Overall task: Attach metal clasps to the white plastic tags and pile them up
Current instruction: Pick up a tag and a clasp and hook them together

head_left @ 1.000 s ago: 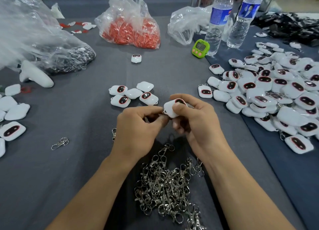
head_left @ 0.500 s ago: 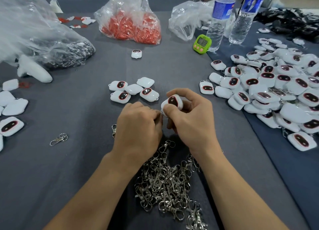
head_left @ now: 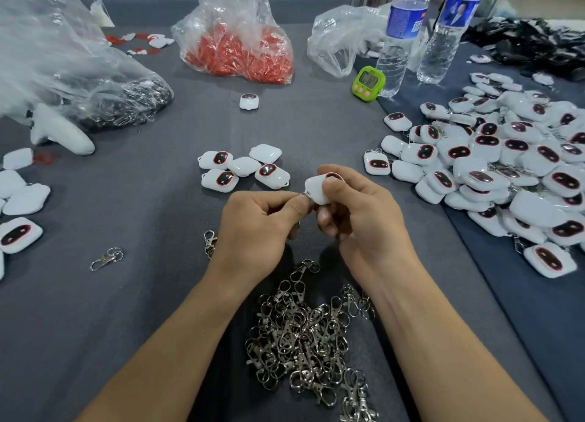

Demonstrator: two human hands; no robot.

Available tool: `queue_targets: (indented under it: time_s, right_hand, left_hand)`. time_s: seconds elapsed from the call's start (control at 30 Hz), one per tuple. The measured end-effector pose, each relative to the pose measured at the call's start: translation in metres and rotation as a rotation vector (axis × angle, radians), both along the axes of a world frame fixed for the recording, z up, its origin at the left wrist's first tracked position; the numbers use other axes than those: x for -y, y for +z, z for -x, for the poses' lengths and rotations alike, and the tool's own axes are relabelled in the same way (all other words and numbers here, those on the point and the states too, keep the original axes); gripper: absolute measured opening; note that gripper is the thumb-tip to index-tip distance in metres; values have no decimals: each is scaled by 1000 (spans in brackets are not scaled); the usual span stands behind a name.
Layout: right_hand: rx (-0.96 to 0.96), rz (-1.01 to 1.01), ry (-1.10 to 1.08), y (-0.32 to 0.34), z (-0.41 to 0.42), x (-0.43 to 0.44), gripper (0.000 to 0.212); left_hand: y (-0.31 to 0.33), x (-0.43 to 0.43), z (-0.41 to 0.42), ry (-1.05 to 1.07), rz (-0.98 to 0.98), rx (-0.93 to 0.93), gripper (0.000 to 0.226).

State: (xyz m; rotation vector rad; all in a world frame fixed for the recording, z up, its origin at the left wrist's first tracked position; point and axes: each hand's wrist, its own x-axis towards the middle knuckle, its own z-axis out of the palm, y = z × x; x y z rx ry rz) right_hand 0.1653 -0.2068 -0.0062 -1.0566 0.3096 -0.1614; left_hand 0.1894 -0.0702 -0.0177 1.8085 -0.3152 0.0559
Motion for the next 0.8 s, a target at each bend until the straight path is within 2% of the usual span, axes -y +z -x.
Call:
queue_targets:
  time_s: [0.1, 0.2, 0.27, 0.3, 0.37, 0.43, 0.5, 0.57, 0.73, 0.8]
  right_hand:
    - [15, 147, -27, -4, 1, 0, 18]
    - [72, 670, -102, -10, 4, -4, 23]
    - [131, 941, -129, -13, 6, -11, 25]
    - [150, 976, -139, -14, 7, -14, 25]
    - [123, 873, -146, -13, 6, -14, 24]
    - [65, 586, -120, -8, 3, -9, 24]
    - [33, 323, -76, -3, 3, -3, 24]
    - [23, 181, -54, -1, 2, 0, 23]
    - [16, 124, -51, -1, 1, 0, 21]
    - [46, 190, -58, -2, 1, -1, 20]
  left_hand:
    - [-1, -3, 3, 53, -198, 174, 16]
    - [-3, -5, 7, 57, -637, 463, 24]
    - [-4, -7, 8, 36, -753, 567, 18]
    - [-6, -9, 7, 47, -754, 582, 15]
    - [-7, -10, 6, 92, -723, 579, 18]
    - [-5, -7, 6, 118, -615, 490, 18]
    - [-3, -3, 4, 106, -375, 292, 6]
    - [-2, -1, 2, 40, -170, 106, 10]
    - [1, 1, -1, -56, 65, -69, 10]
    - [1, 0, -2, -7, 42, -35, 13]
